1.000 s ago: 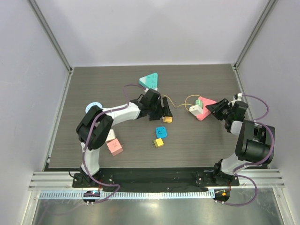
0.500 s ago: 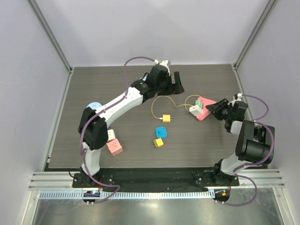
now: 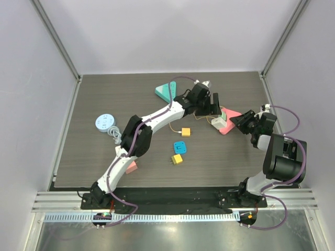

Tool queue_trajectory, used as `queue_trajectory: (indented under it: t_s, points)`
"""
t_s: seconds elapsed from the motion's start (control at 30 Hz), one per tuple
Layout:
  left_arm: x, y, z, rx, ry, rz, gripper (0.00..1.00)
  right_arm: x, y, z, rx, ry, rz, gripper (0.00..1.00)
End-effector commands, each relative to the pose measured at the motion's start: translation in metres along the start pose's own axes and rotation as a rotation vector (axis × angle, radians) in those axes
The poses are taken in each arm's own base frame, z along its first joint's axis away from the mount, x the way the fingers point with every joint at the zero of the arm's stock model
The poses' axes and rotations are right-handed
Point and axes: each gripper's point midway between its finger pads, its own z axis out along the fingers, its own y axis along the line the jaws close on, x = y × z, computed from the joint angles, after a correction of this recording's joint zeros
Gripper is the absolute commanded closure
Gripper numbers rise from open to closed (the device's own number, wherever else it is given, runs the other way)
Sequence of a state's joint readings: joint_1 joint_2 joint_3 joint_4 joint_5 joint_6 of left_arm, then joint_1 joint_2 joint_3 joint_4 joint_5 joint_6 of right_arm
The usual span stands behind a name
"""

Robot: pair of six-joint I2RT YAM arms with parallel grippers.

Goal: Pull the plug off the socket

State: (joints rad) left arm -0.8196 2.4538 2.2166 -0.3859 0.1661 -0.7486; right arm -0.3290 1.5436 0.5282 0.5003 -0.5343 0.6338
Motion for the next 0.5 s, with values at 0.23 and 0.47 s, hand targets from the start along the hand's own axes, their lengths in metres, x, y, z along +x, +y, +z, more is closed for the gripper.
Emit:
queue_trajectory:
  t_s: [0.23,0.47]
  points:
    - [-0.023,-0.044,0.006,0.137,-0.098,-0.043,0.26,-0.011,0.015,0.001,-0.057,-0.031,-0.025,0.99]
    - [-0.018,-0.047,0.022,0.162,-0.084,-0.087,0.32,-0.011,0.016,0.001,-0.062,-0.030,-0.025,0.99]
